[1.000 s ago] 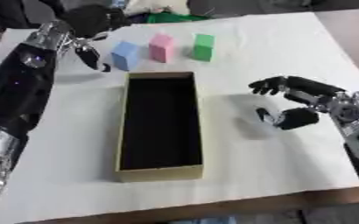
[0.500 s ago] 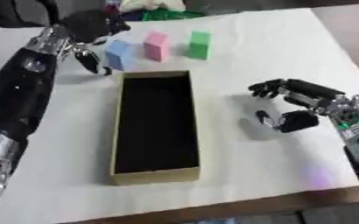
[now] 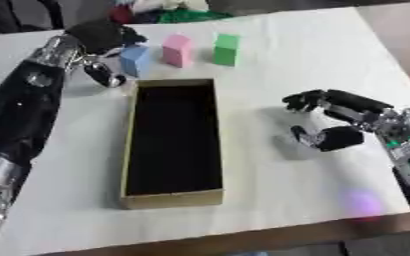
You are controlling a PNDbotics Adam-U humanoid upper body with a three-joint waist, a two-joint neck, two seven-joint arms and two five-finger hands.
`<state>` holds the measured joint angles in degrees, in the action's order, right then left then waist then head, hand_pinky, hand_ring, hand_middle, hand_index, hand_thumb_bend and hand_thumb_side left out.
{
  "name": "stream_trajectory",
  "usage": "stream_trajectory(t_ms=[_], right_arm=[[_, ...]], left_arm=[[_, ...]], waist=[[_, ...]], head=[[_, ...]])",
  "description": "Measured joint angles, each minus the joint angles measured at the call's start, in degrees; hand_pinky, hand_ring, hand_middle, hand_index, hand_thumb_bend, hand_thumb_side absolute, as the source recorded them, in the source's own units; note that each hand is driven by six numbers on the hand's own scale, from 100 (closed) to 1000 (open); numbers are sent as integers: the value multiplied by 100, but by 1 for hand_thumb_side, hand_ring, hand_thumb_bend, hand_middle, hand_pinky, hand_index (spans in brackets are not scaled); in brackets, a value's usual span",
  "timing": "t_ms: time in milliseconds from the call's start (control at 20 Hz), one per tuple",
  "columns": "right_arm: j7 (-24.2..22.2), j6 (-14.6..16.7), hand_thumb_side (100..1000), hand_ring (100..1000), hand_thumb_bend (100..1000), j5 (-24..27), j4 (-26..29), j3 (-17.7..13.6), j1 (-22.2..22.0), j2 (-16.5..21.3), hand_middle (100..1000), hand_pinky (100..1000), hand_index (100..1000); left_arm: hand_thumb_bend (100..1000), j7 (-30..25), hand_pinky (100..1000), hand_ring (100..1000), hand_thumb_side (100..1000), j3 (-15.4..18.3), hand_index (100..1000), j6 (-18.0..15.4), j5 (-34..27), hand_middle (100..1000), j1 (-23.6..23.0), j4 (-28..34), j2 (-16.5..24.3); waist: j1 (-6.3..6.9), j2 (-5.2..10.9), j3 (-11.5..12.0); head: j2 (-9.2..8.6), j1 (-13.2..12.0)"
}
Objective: Pick up objects on the table and place them in the box.
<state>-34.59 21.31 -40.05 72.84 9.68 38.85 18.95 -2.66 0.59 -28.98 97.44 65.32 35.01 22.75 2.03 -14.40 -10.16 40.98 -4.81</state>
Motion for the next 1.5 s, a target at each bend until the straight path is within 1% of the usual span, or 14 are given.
stream_trajectory(t_ms=[50, 300, 550, 600, 650, 700, 900, 1100, 1150, 1250, 1500], right_arm=[[0, 0, 525, 840, 100, 0, 0, -2, 0, 0, 821, 802, 974], [0, -1, 528, 840, 100, -1, -7, -14, -4, 0, 823, 803, 974], [0, -1, 526, 841, 100, -16, -27, -15, -6, -1, 824, 805, 975], [0, -1, 526, 841, 100, -19, -34, -16, -7, -1, 824, 805, 975], [1, -1, 539, 841, 100, -22, -40, -16, -8, -1, 825, 806, 976], [2, 0, 525, 841, 100, -27, -41, -17, -9, -1, 825, 807, 976], [11, 7, 523, 841, 100, -76, -42, -25, -35, -15, 826, 808, 977], [19, 11, 521, 841, 100, -124, -44, -51, -88, -18, 826, 809, 977], [23, 16, 520, 841, 100, -128, -44, -51, -106, -22, 826, 809, 977], [37, 29, 521, 841, 100, -137, -44, -52, -112, -42, 826, 810, 977], [53, 45, 520, 841, 100, -169, -44, -53, -117, -54, 827, 811, 978]], left_arm=[[357, -40, 779, 702, 100, 1, 878, -9, -33, 651, 11, 8, 0], [316, -105, 757, 632, 100, 6, 841, -56, -269, 579, 14, 14, 0], [287, -47, 748, 614, 100, 2, 825, -126, -515, 552, -39, 58, 0], [285, -31, 748, 613, 100, 0, 824, -148, -578, 552, -39, 90, 0], [264, -14, 746, 608, 100, -2, 821, -171, -640, 545, -39, 130, 0], [264, 1, 747, 609, 100, -3, 821, -194, -700, 546, -39, 182, 0], [259, -3, 748, 608, 100, -70, 822, -331, -1019, 545, -96, 401, 8], [249, -89, 750, 610, 100, -240, 824, -582, -1444, 546, -215, 768, 120], [262, -112, 752, 615, 100, -304, 828, -665, -1584, 551, -260, 899, 159], [277, -180, 753, 618, 100, -461, 830, -822, -1857, 556, -360, 1192, 231], [270, -476, 754, 622, 100, -926, 832, -1187, -2538, 562, -584, 1999, 411]], waist=[[-2, 1, 0], [-24, 20, 2], [-61, 70, 37], [-69, 97, 43], [-75, 127, 49], [-77, 156, 66], [-100, 268, 135], [-108, 374, 239], [-108, 390, 262], [-108, 421, 312], [-116, 494, 425]], head=[[-1, 1], [-1, 11], [-1, 22], [0, 22], [1, 22], [3, 22], [32, 22], [75, 41], [81, 47], [87, 61], [130, 95]])
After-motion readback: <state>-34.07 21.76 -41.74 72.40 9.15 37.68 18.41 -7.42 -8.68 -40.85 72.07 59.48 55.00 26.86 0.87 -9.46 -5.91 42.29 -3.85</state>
